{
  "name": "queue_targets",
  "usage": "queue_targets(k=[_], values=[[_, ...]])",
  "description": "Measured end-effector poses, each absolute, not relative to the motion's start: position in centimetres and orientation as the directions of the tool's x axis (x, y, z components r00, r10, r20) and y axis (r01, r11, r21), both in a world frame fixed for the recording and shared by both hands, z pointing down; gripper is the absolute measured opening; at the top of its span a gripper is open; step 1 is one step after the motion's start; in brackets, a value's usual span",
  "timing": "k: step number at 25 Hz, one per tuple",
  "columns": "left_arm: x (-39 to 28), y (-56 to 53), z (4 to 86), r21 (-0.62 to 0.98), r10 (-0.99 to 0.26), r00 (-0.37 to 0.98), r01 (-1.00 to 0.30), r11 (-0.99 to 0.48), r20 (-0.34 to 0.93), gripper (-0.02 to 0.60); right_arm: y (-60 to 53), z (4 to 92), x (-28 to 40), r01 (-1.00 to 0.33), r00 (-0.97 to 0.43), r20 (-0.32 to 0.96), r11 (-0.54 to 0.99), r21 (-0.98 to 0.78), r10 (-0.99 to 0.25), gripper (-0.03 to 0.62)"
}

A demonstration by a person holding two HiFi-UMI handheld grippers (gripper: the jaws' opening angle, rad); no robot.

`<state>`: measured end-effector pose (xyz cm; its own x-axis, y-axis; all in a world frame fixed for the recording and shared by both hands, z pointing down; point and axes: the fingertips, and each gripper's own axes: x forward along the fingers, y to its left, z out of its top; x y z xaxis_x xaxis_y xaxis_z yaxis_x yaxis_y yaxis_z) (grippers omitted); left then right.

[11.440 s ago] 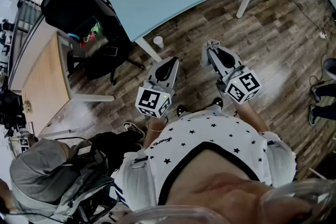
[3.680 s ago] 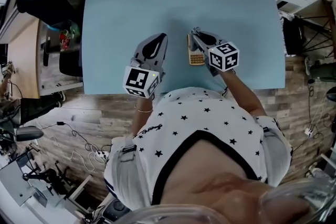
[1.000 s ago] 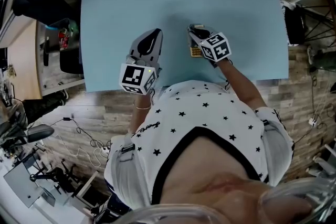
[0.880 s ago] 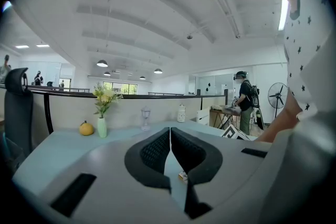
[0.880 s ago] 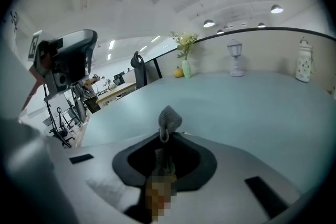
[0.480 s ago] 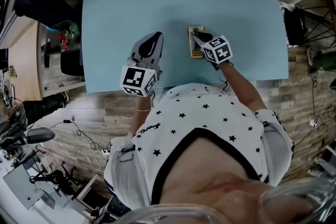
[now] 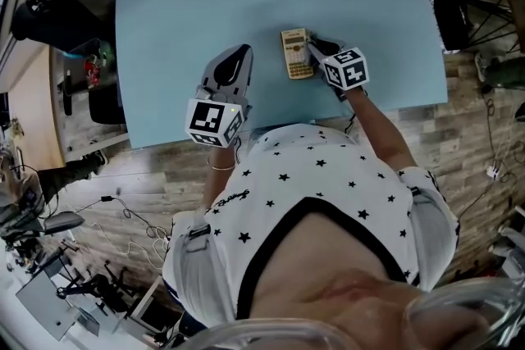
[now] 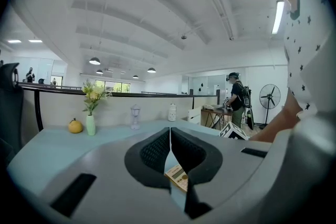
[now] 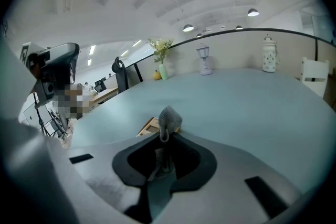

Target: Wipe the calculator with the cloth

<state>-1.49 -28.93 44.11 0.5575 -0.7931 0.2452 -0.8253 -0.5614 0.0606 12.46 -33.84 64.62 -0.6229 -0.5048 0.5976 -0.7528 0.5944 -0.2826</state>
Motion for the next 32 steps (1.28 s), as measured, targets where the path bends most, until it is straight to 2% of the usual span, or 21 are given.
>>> queue_targets(k=[10, 15, 23, 27, 32], values=[[-1.3, -28.2, 43.9, 0.053, -0.802, 0.547, -0.832, -0.552, 0.241, 0.031, -33.7, 64.7, 12.8, -0.764, -0.613, 0.592, 0.584, -0.276, -0.523, 0.051], [-1.7, -27.6, 44.1, 0.055, -0.81, 0.531, -0.843, -0.535, 0.247, 0.031, -33.5, 63.2, 11.5, -0.746, -0.642, 0.548, 0.601, -0.286, -0.537, 0.051], [-2.2, -27.2, 44.0, 0.055, -0.825, 0.508, -0.858, -0.511, 0.246, 0.031, -30.1, 62.5, 6.0, -0.613, -0.748, 0.523, 0.727, -0.31, -0.408, 0.051], [-2.5, -27.1, 44.0, 0.055, -0.832, 0.497, -0.864, -0.5, 0.247, 0.031, -28.8, 63.8, 5.1, -0.593, -0.748, 0.551, 0.746, -0.305, -0.369, 0.051], [-2.7, -27.1, 44.1, 0.06, -0.829, 0.5, -0.863, -0.502, 0.251, 0.031, -29.1, 64.0, 5.3, -0.603, -0.74, 0.556, 0.739, -0.302, -0.377, 0.051]])
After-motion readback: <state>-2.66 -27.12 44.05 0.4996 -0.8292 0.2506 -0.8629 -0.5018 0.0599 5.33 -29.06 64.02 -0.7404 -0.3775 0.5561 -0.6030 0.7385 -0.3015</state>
